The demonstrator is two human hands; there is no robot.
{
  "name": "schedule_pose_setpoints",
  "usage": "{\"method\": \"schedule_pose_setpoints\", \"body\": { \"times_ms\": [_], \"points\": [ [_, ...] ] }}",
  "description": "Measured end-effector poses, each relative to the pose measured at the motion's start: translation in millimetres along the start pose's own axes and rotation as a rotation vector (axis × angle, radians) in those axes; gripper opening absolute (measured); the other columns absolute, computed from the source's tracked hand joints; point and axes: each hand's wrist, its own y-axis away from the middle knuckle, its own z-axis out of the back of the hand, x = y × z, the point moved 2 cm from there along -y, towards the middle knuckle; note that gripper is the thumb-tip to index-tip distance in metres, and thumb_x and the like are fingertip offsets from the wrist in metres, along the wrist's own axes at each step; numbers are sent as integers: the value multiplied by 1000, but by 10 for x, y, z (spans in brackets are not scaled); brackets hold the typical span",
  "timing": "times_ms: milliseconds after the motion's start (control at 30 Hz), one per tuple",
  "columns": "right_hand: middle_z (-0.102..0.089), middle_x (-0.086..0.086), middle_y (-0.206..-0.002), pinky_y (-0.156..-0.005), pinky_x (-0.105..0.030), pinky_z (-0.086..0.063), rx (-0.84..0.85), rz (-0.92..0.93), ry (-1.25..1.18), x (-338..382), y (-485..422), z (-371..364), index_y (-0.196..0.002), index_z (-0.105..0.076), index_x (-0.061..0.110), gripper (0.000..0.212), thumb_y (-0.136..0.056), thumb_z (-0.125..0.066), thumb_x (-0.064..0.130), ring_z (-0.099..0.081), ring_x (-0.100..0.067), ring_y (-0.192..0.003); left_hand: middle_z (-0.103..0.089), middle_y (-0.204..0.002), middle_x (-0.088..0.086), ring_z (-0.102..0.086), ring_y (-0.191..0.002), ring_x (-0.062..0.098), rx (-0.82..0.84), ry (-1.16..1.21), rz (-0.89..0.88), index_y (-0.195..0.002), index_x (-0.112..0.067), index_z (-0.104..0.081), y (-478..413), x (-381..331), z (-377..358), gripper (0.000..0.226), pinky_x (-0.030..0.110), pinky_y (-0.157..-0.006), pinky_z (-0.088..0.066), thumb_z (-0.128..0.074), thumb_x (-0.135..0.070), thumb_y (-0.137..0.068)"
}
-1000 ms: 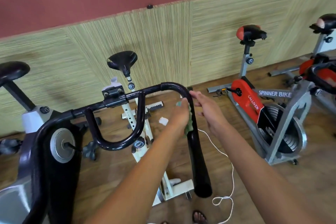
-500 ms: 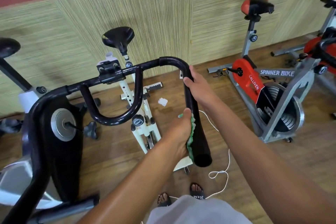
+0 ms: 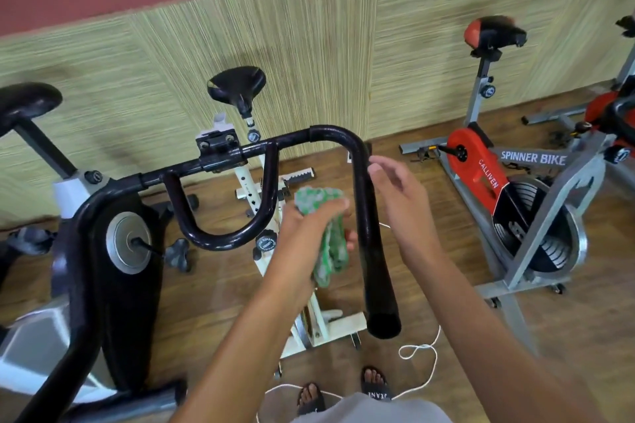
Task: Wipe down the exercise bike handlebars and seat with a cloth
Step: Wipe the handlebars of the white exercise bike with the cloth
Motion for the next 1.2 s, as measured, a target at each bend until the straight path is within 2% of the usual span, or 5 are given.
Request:
{"method": "schedule_pose_setpoints", "body": {
  "times_ms": [167,367,933,1033,1200],
  "points": [
    [-72,-3,-117,-92,-22,-51,194,-91,-348,247,27,-147,-118,-66,16,39,-89,-65,43,-67,-13,-112,-66,-77,8,-62,-60,19,94,368,35,-98,-7,-67,-66,-314,-147,27,28,-58,-51,-42,-4,-86],
    [-66,-10,-131,-97,-36,-54,614,-320,-642,360,138,-339,-139,-56,20,57,-86,-66,40,-63,-22,-121,-59,-109,19,-57,-99,32,-1,538,-46,-127,2,-59,7,-281,-102,47,45,-98,-47,-41,-3,-84],
    [-73,1,-118,-99,-43,-54,885,-87,-235,786,695,-12,-130,-62,25,32,-97,-60,29,-70,-15,-107,-74,-94,15,-73,-83,24,-446,625,-460,-107,1,-68,1109,41,-329,17,39,-78,-62,-57,1,-93],
    [-67,7,-115,-93,-40,-57,664,194,-20,847,809,133,-113,-63,37,22,-94,-67,27,-66,-7,-100,-73,-99,17,-72,-86,24,-510,651,-506,-113,2,-66,1320,192,-474,22,39,-83,-60,-61,-2,-93],
    [-71,18,-99,-79,-16,-54,862,375,137,915,1087,239,-110,-61,42,34,-89,-74,20,-66,7,-88,-68,-114,24,-70,-96,28,-571,725,-680,-120,0,-59,1574,445,-580,26,39,-82,-59,-56,0,-95]
  ]
}}
